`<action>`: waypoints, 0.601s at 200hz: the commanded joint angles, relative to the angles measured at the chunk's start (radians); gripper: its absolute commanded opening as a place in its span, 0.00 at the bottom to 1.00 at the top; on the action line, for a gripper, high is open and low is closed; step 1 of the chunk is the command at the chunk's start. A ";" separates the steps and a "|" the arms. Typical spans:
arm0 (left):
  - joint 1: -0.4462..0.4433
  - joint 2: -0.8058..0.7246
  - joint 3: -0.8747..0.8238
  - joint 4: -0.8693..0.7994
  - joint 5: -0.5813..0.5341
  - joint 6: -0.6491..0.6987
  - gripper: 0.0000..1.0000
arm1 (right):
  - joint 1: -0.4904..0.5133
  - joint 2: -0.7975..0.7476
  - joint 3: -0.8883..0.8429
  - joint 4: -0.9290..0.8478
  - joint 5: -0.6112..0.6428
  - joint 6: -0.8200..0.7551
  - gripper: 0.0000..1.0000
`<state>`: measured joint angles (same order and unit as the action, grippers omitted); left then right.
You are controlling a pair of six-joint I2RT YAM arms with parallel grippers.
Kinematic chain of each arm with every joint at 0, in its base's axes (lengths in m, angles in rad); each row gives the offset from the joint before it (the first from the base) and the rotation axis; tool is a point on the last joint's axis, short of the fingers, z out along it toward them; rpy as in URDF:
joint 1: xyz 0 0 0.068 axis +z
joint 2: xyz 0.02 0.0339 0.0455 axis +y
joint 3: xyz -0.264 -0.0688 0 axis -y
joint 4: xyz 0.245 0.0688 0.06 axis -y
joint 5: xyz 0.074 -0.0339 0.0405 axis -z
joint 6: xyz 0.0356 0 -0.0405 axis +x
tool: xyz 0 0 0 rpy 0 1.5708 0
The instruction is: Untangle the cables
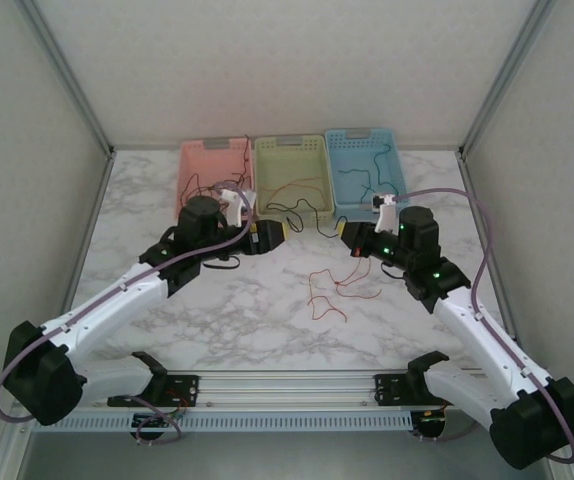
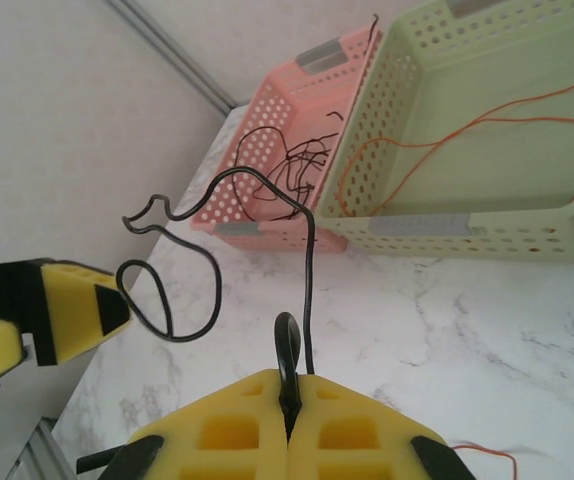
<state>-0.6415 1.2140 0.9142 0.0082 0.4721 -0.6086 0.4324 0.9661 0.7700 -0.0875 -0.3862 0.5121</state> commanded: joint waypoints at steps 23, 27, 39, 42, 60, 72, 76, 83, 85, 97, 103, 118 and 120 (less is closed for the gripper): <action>-0.023 0.067 0.077 0.015 -0.024 -0.027 0.69 | 0.043 0.021 0.010 0.042 0.022 -0.018 0.00; -0.025 0.070 0.080 0.011 -0.028 -0.024 0.69 | 0.044 0.023 0.011 0.039 0.025 -0.019 0.00; -0.027 0.074 0.087 -0.003 -0.042 -0.016 0.66 | 0.048 0.025 0.017 0.036 0.030 -0.024 0.00; -0.027 0.074 0.087 -0.004 -0.044 -0.015 0.64 | 0.050 0.027 0.017 0.035 0.030 -0.025 0.00; -0.029 0.085 0.094 -0.010 -0.044 -0.010 0.48 | 0.054 0.031 0.025 0.029 0.034 -0.032 0.00; -0.029 0.089 0.092 -0.014 -0.047 -0.008 0.38 | 0.054 0.030 0.028 0.026 0.038 -0.036 0.00; -0.029 0.090 0.092 -0.017 -0.049 -0.007 0.34 | 0.055 0.030 0.029 0.025 0.039 -0.037 0.00; -0.029 0.093 0.093 -0.025 -0.056 -0.004 0.25 | 0.055 0.031 0.033 0.019 0.041 -0.042 0.00; -0.029 0.093 0.094 -0.027 -0.058 -0.002 0.23 | 0.055 0.031 0.035 0.018 0.042 -0.043 0.00; -0.029 0.090 0.094 -0.042 -0.070 0.006 0.13 | 0.054 0.028 0.038 0.008 0.047 -0.050 0.00; -0.030 0.087 0.092 -0.050 -0.075 0.012 0.09 | 0.054 0.028 0.041 0.005 0.053 -0.056 0.00; -0.029 0.080 0.098 -0.088 -0.098 0.036 0.00 | 0.055 0.023 0.045 -0.007 0.061 -0.067 0.00; -0.029 0.079 0.099 -0.095 -0.102 0.041 0.00 | 0.054 0.021 0.046 -0.009 0.064 -0.070 0.00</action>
<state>-0.6621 1.2961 0.9787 -0.0273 0.4061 -0.6067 0.4786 0.9939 0.7719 -0.0879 -0.3504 0.4808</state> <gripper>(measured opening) 0.047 0.054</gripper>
